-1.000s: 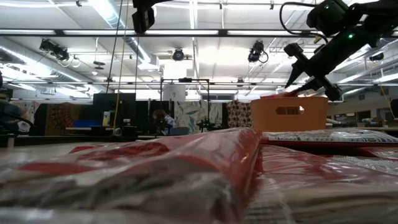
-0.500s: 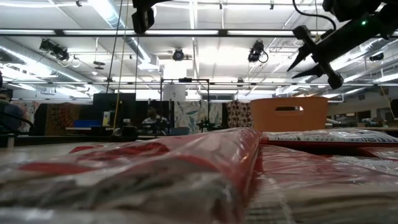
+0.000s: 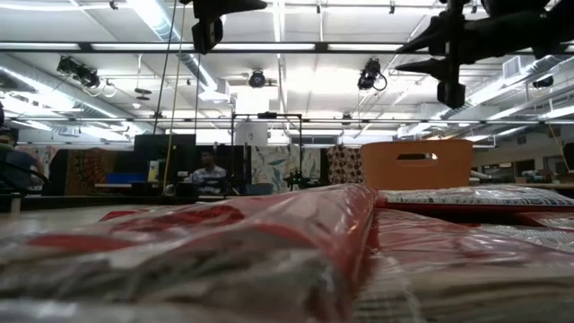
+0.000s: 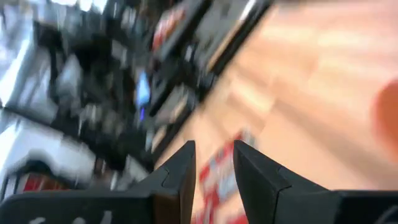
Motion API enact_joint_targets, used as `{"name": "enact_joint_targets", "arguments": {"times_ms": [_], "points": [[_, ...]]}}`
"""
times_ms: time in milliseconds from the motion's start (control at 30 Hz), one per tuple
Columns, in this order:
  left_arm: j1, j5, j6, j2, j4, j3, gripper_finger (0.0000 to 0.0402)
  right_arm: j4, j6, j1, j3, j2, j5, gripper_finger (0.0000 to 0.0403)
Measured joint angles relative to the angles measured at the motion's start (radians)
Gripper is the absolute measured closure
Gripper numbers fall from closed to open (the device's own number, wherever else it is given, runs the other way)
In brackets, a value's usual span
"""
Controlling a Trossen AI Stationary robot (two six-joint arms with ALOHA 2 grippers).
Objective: Sort popcorn bags into baskets
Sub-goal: Put the red popcorn bag into the orange bin
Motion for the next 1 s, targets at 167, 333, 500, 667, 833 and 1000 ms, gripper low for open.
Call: {"name": "enact_joint_targets", "arguments": {"times_ms": [167, 333, 500, 667, 833, 1000], "points": [[0.010, -0.001, 0.004, 0.000, -0.012, 0.000, 0.0329, -0.009, 0.002, 0.137, 0.000, 0.082, -0.004, 0.0290], [0.010, 0.000, 0.004, 0.000, -0.062, 0.000, 0.0329, -0.008, 0.037, 0.267, 0.000, 0.174, 0.022, 0.0292], [0.010, -0.001, 0.005, 0.000, -0.075, 0.000, 0.0329, -0.039, 0.034, 0.380, 0.059, 0.282, 0.038, 0.0304], [0.010, 0.008, 0.004, 0.000, -0.075, 0.000, 0.0329, -0.180, -0.052, 0.492, 0.212, 0.426, 0.049, 0.0316], [0.010, 0.099, -0.003, 0.000, -0.074, 0.000, 0.0329, -0.382, -0.122, 0.578, 0.379, 0.584, 0.092, 0.0322], [0.010, 0.232, -0.003, 0.000, -0.081, 0.000, 0.0329, -0.567, -0.152, 0.654, 0.545, 0.739, 0.148, 0.0324]]}}
